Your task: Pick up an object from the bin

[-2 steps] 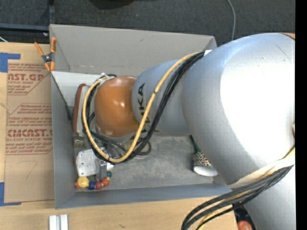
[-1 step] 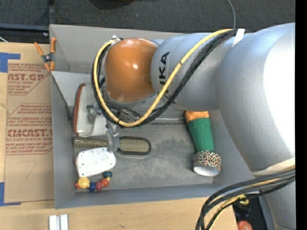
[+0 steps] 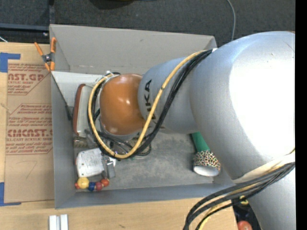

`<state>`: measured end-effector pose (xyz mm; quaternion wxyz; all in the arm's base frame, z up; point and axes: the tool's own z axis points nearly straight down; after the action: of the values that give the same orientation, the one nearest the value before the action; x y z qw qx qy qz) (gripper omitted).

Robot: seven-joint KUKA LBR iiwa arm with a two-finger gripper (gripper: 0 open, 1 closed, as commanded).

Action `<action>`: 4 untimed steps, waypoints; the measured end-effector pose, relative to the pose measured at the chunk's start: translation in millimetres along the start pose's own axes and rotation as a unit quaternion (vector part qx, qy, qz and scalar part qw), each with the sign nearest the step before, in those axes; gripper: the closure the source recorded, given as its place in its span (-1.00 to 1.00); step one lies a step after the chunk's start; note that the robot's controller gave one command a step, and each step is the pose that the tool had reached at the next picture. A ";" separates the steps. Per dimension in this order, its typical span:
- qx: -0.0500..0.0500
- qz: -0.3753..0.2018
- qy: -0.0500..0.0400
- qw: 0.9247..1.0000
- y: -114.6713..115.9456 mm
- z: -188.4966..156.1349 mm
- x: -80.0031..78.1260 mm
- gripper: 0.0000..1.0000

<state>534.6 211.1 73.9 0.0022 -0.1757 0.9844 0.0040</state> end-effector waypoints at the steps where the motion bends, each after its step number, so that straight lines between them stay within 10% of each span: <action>1: 0.002 -0.091 -0.014 0.996 -17.4 -9.5 21.4 -1.00; 2: -0.001 -0.057 -0.011 0.998 35.8 1.6 14.5 -1.00; 3: 0.003 -0.080 -0.014 0.997 -12.3 -8.1 21.4 -1.00; 4: 0.003 -0.154 -0.024 0.988 0.8 -5.1 33.8 -1.00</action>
Offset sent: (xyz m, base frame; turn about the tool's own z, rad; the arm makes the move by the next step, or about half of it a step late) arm -0.0293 0.0248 -0.0039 -0.1116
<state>502.6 200.1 78.9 0.0271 -0.3253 0.9452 0.0048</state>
